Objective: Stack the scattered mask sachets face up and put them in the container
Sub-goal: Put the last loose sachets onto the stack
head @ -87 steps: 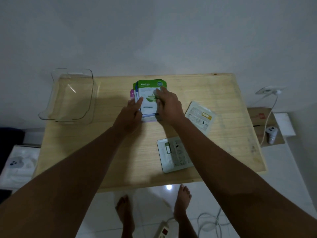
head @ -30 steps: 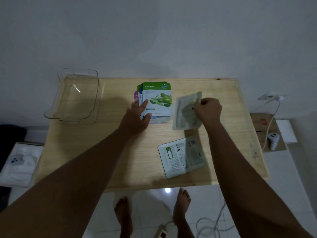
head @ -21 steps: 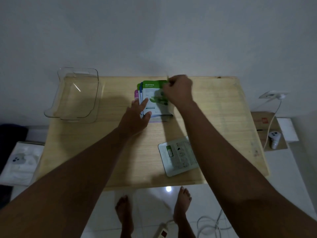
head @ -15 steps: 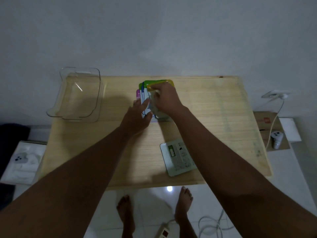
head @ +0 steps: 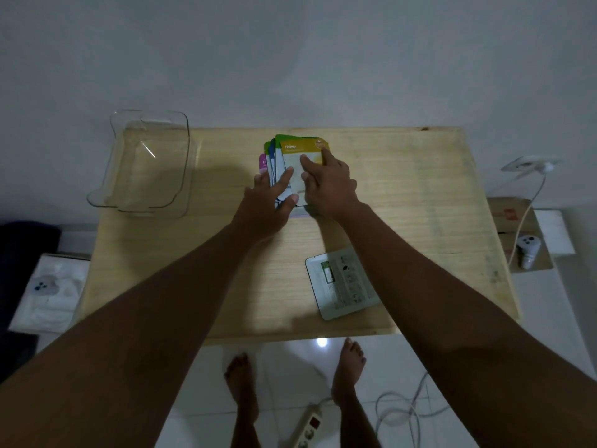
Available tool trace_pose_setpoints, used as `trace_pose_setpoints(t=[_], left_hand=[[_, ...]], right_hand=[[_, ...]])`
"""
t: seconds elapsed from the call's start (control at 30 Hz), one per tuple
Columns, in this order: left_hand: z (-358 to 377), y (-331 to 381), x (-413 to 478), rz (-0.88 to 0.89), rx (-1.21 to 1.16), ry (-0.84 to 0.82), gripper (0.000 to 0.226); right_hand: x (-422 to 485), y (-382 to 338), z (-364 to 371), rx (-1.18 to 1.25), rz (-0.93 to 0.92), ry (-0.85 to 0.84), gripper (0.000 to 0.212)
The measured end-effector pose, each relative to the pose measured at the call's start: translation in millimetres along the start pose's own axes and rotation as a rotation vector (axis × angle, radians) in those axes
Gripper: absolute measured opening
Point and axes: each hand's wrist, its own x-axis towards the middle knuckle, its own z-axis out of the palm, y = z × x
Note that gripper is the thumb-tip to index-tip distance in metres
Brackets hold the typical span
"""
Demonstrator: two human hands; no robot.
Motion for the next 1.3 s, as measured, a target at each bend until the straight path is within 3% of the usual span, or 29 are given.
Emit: trace_pose_setpoints(t=[0.1,0.17,0.33,0.43,0.7,0.9,1.07,1.17,1.3], left_hand=[[-1,0,2,-0.019,-0.003,-0.004,0.064],[-1,0,2,-0.023,-0.008,-0.006,0.065],[2,0,0,-0.025,0.011,0.026,0.064],[2,0,-1,-0.018,0.031,0.036,0.064],[-2,0,1,-0.035,0.026,-0.012,0.063],[-4,0,3,-0.046,0.007,-0.025,0.066],[-6,-1,2,-0.054,-0.021,-0.032,0.066],[-5,0,2,-0.049,-0.019,-0.034,0.065],[-5,1,1,-0.034,0.009,-0.015,0.064]], right_hand=[[-15,10,-17,0.113,-0.039,0.107,0.055],[-44,21,-35,0.123,0.040,0.134,0.058],[-110,41,-69,-0.047,0.117,-0.352,0.080],[-127,44,-56,-0.211,0.006,-0.449,0.102],[-115,52,-44,-0.129,0.136,-0.402,0.059],[-100,64,-78,0.136,0.261,-0.177,0.032],[-76,50,-118,0.262,0.280,0.043,0.032],[-47,20,-120,0.210,0.270,0.152,0.041],[-4,-24,-96,0.266,0.295,0.158,0.044]])
